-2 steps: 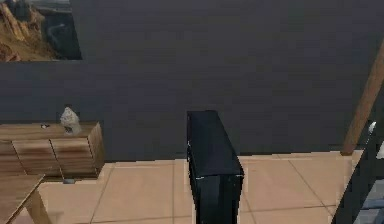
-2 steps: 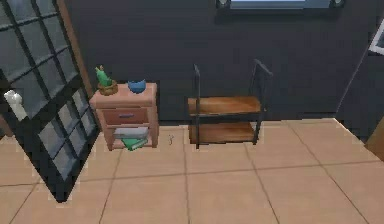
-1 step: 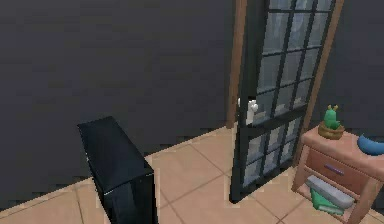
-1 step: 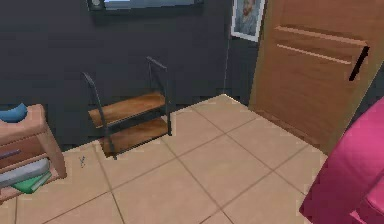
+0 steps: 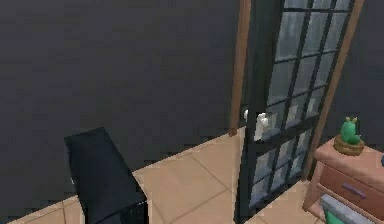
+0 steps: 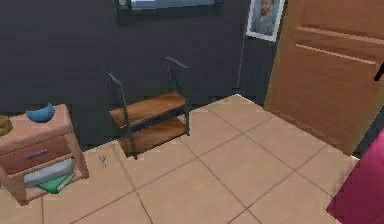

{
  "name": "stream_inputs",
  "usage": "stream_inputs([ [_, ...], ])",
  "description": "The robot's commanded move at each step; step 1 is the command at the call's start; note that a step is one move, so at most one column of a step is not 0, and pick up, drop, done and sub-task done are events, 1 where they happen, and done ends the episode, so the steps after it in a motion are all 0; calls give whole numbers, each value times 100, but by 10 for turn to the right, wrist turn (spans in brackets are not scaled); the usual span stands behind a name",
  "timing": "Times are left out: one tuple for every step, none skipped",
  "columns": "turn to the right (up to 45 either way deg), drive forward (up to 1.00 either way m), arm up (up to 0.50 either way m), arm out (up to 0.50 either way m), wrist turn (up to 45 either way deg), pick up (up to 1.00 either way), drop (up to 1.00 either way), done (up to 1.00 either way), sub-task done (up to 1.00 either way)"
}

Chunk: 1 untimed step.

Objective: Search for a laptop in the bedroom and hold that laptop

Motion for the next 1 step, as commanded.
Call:
stream_inputs([
  [30, 0, 0, 0, 0, 0, 0, 0, 0],
])
